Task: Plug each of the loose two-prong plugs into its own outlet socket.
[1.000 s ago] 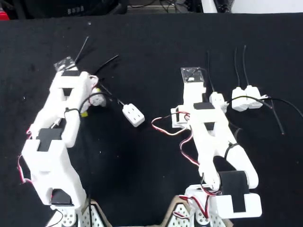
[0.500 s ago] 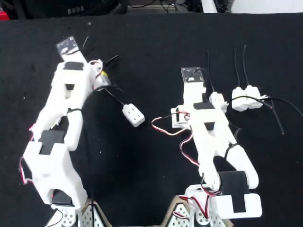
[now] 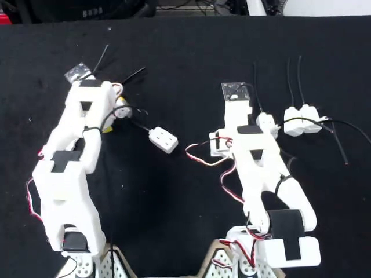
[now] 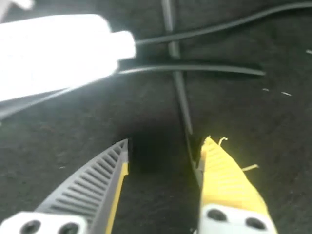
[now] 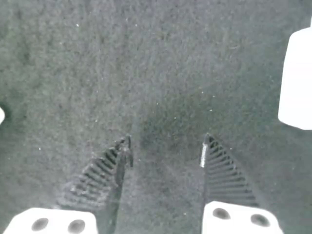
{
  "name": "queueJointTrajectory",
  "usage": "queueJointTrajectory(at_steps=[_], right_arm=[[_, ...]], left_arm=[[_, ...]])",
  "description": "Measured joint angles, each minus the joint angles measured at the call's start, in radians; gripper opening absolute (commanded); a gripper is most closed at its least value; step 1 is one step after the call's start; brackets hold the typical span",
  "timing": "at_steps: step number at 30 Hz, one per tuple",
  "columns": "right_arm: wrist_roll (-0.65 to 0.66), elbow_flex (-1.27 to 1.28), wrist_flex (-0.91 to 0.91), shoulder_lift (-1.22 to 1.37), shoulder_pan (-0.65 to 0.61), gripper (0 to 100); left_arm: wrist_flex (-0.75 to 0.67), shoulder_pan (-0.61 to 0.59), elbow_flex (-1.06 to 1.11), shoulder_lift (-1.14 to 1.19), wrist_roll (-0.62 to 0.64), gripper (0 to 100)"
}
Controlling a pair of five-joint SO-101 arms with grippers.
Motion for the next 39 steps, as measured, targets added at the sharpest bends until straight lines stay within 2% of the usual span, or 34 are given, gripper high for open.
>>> queueJointTrajectory(at_steps=[4, 8, 14, 17, 22, 26, 30, 34, 39], right_arm=[[0.0, 0.0, 0.0, 0.0, 0.0, 21.1], [0.0, 0.0, 0.0, 0.0, 0.0, 21.1], [0.0, 0.0, 0.0, 0.0, 0.0, 21.1], [0.0, 0.0, 0.0, 0.0, 0.0, 21.1], [0.0, 0.0, 0.0, 0.0, 0.0, 21.1], [0.0, 0.0, 0.0, 0.0, 0.0, 21.1], [0.0, -0.003, 0.0, 0.0, 0.031, 21.1], [0.0, -0.028, 0.006, 0.0, 0.041, 21.1], [0.0, -0.029, 0.009, 0.0, 0.041, 21.1]], left_arm=[[0.17, -0.052, -0.034, 0.0, -0.009, 23], [0.327, -0.078, -0.046, 0.005, -0.141, 23], [0.408, -0.092, -0.031, 0.009, -0.287, 23], [0.407, -0.094, -0.034, 0.009, -0.351, 23], [0.351, -0.097, -0.063, -0.052, -0.543, 23], [0.367, -0.103, -0.058, -0.167, -0.753, 23], [0.391, -0.049, 0.066, -0.25, -0.993, 23], [0.298, 0.037, 0.27, -0.311, -1.028, 23], [0.101, 0.166, 0.5, -0.423, -0.914, 23]])
